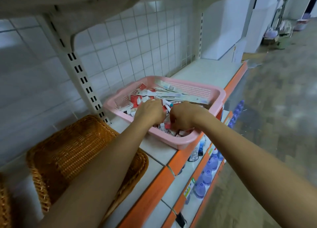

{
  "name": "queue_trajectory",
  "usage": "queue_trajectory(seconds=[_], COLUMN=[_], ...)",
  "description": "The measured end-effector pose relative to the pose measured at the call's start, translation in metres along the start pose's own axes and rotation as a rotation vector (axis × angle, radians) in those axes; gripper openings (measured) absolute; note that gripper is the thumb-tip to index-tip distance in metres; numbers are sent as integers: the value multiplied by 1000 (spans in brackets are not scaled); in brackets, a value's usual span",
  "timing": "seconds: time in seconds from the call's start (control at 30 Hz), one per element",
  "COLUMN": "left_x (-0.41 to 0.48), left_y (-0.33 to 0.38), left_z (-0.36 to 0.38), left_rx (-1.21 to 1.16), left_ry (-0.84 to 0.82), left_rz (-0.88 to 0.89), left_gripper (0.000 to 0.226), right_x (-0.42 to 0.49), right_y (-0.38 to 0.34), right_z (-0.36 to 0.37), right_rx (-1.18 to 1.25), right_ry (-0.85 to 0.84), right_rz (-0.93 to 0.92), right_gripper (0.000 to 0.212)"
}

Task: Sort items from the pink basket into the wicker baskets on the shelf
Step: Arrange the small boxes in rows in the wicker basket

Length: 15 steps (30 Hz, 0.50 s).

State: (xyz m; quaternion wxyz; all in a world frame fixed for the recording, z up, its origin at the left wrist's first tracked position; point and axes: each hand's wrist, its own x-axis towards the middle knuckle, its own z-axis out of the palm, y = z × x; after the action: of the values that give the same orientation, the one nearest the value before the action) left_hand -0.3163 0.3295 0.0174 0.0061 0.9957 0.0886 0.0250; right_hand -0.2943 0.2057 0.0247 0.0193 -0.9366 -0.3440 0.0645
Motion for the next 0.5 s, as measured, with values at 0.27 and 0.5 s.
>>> queue_trajectory(seconds=[0.27,0.5], left_x=[-15,-37], left_y=[2,0], left_z=[-1,-12], left_rx=[-221,-565], left_ry=[171,376], left_rz=[-49,-41], left_gripper=[28,39], right_x=[-15,-26], right_y=[-2,-3], right_z=[0,-8], right_rx=[87,299], right_ry=[235,431], right_rz=[109,97], right_gripper=[26,31])
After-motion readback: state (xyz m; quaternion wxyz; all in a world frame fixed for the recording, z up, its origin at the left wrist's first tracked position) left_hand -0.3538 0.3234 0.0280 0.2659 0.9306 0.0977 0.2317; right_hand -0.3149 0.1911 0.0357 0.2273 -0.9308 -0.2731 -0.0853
